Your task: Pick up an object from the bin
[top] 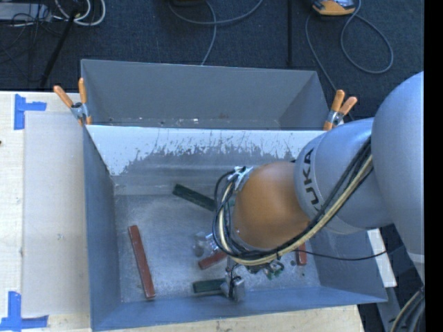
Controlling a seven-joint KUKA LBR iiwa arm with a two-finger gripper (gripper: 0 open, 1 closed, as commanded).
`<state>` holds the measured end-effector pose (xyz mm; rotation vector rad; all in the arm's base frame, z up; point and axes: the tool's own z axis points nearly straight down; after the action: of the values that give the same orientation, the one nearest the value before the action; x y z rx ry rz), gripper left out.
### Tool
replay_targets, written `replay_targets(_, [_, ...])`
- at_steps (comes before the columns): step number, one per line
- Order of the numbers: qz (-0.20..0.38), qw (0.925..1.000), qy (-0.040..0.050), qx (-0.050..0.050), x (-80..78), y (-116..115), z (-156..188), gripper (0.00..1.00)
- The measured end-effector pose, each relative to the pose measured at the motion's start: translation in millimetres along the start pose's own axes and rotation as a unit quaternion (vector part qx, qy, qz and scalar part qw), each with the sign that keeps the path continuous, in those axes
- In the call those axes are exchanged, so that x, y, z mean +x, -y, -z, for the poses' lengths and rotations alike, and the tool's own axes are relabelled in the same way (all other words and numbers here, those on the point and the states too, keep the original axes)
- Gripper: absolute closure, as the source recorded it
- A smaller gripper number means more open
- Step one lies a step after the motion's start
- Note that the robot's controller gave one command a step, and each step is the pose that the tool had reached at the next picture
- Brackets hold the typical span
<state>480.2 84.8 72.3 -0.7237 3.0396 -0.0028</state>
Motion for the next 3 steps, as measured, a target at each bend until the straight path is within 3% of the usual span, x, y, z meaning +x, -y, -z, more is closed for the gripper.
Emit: replay_targets(3, [0.077,0.9970,-0.0020,-0.001,-5.4,-10.7,-0.7,0.00])
